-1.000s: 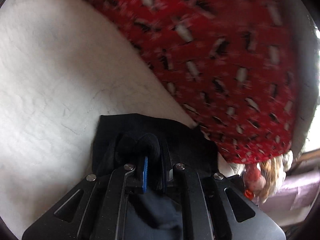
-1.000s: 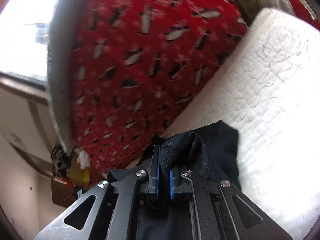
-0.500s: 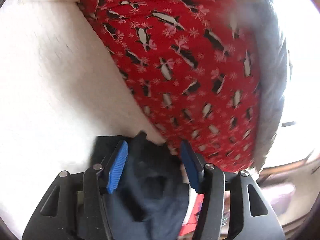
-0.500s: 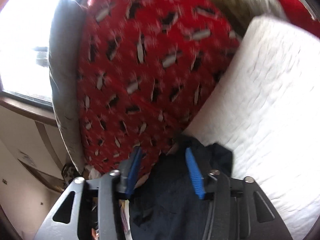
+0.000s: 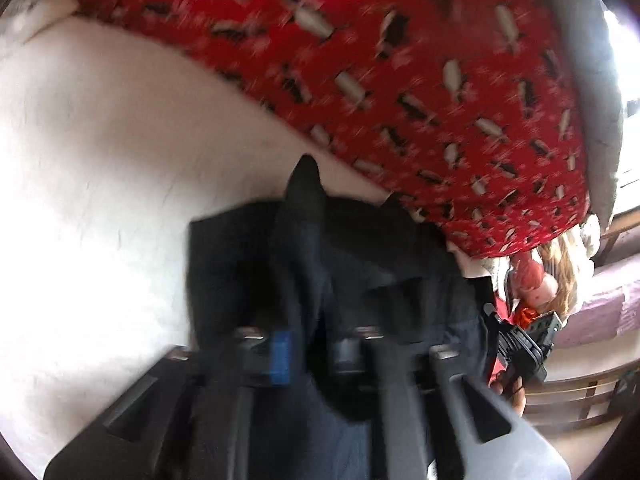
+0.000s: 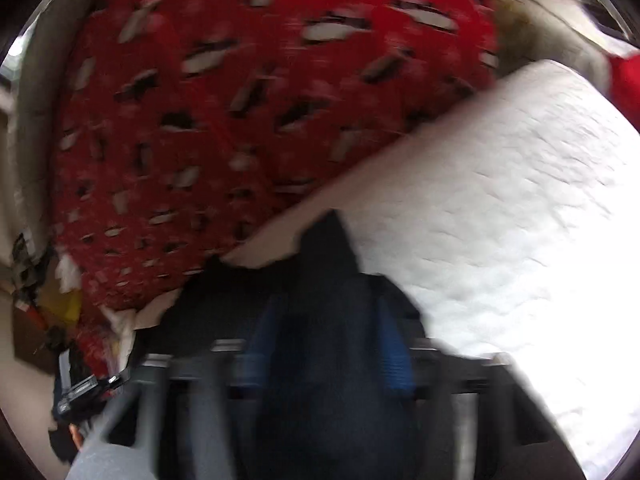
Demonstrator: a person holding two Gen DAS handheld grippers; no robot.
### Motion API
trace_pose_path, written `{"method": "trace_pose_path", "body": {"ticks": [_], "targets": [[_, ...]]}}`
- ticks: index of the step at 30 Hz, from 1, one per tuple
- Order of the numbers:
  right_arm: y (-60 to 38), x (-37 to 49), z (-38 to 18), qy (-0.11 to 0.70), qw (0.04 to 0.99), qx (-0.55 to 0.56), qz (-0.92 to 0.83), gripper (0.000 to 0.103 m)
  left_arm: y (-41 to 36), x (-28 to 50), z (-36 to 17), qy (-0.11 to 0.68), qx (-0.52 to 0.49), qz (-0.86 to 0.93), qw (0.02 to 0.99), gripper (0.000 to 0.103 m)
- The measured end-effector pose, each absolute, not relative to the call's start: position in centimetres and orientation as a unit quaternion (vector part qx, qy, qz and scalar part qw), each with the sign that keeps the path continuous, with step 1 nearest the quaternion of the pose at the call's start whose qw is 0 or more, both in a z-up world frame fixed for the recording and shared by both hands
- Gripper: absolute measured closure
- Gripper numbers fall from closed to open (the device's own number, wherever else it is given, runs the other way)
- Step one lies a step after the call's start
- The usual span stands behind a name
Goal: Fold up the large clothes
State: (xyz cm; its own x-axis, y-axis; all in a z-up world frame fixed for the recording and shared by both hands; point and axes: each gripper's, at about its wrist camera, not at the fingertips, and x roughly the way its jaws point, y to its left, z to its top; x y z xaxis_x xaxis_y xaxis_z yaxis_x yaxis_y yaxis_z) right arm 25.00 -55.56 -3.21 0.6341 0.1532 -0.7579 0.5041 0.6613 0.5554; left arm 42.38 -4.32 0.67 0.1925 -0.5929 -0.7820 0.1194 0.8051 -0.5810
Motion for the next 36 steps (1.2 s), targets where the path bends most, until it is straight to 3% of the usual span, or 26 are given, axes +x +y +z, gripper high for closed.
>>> {"method": "trace_pose_path", "body": {"ticks": [5, 7, 9, 12, 16, 17, 20, 22, 26, 31, 33, 35, 36], "targets": [[-57.2, 22.9, 0.1, 0.314, 0.85, 0.405, -0.118, 0.097, -3.3, 43.8, -0.5, 0.574, -0.195, -0.194, 0.771, 0.096], [-58.6, 22.5, -2.4, 0.342, 0.824, 0.427, -0.146, 0.097, -3.2, 44.4, -2.9, 0.597, -0.215, -0.175, 0.753, 0.096], [-58.5, 22.9, -5.7, 0.421, 0.782, 0.431, -0.163, 0.096, -2.0, 44.2, -3.7, 0.596, -0.265, -0.175, 0.738, 0.093], [-57.7, 21.8, -4.1, 0.392, 0.795, 0.424, -0.187, 0.082, -0.2, 44.2, -2.8, 0.584, -0.307, -0.194, 0.726, 0.093], [-55.8, 21.5, 0.1, 0.358, 0.841, 0.371, -0.162, 0.08, 1.4, 43.8, 0.3, 0.553, -0.315, -0.223, 0.738, 0.093], [-55.2, 21.5, 0.9, 0.35, 0.85, 0.364, -0.152, 0.079, 1.3, 43.7, 1.1, 0.546, -0.313, -0.227, 0.743, 0.091], [-52.8, 23.2, 2.4, 0.334, 0.864, 0.365, -0.089, 0.062, 1.0, 43.1, 1.7, 0.547, -0.309, -0.239, 0.741, 0.077], [-49.8, 25.8, 2.5, 0.359, 0.862, 0.356, -0.036, 0.062, -0.4, 42.3, 1.2, 0.558, -0.284, -0.243, 0.741, 0.077], [-42.4, 31.0, 1.6, 0.422, 0.852, 0.307, 0.048, 0.062, -2.9, 40.9, -0.2, 0.571, -0.137, -0.194, 0.786, 0.077], [-35.8, 36.9, -0.7, 0.471, 0.836, 0.271, 0.07, 0.055, -1.3, 40.9, -1.7, 0.58, -0.198, -0.218, 0.76, 0.077], [-34.2, 39.1, -2.0, 0.495, 0.835, 0.235, 0.05, 0.044, -0.7, 41.1, -1.8, 0.581, -0.219, -0.229, 0.75, 0.077], [-32.2, 39.9, -3.8, 0.532, 0.822, 0.198, 0.045, 0.05, -0.2, 41.5, -1.6, 0.579, -0.231, -0.24, 0.744, 0.077], [-31.4, 40.1, -4.3, 0.543, 0.824, 0.16, 0.032, 0.069, -0.1, 41.8, -1.2, 0.576, -0.238, -0.248, 0.741, 0.077]]}}
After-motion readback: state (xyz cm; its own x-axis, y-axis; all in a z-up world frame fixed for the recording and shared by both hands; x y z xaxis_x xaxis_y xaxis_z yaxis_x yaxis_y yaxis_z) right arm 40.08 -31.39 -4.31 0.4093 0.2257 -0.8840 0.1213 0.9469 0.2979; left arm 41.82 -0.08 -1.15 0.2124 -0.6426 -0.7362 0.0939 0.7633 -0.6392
